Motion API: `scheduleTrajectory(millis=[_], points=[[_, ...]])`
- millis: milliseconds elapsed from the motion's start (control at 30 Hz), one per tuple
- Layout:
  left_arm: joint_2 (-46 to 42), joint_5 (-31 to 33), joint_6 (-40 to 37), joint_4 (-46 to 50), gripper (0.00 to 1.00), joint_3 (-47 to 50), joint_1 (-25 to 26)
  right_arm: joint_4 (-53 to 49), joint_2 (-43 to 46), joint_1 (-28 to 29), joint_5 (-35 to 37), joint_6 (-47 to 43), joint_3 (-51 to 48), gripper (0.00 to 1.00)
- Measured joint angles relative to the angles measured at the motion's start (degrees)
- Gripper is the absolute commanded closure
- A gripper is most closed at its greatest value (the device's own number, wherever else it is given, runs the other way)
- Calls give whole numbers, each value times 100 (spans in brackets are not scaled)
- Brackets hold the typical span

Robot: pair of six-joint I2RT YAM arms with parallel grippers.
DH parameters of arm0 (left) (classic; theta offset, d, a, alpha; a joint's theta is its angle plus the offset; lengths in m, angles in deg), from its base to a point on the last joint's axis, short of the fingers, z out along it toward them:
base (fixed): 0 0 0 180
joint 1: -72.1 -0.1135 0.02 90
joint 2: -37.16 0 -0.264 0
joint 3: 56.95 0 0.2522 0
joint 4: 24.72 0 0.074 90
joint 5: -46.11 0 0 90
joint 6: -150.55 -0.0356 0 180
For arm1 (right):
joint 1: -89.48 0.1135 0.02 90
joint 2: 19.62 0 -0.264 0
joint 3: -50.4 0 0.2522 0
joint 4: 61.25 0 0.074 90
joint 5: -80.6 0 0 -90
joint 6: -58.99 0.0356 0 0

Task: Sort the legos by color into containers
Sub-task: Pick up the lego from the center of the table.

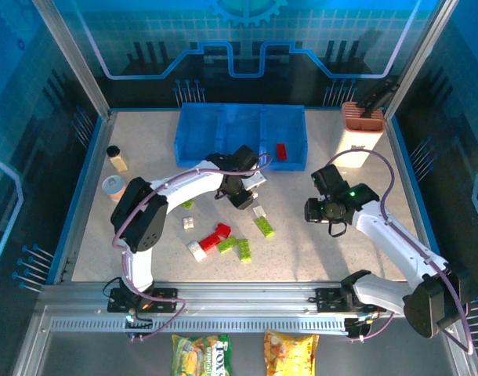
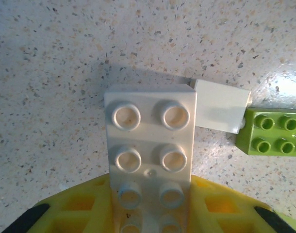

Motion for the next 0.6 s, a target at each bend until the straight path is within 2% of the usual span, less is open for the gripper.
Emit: scheduleTrajectory(millis=[600], points=[[-509, 15, 380, 15, 69, 273, -22, 24, -4, 55, -15, -2, 44, 56]])
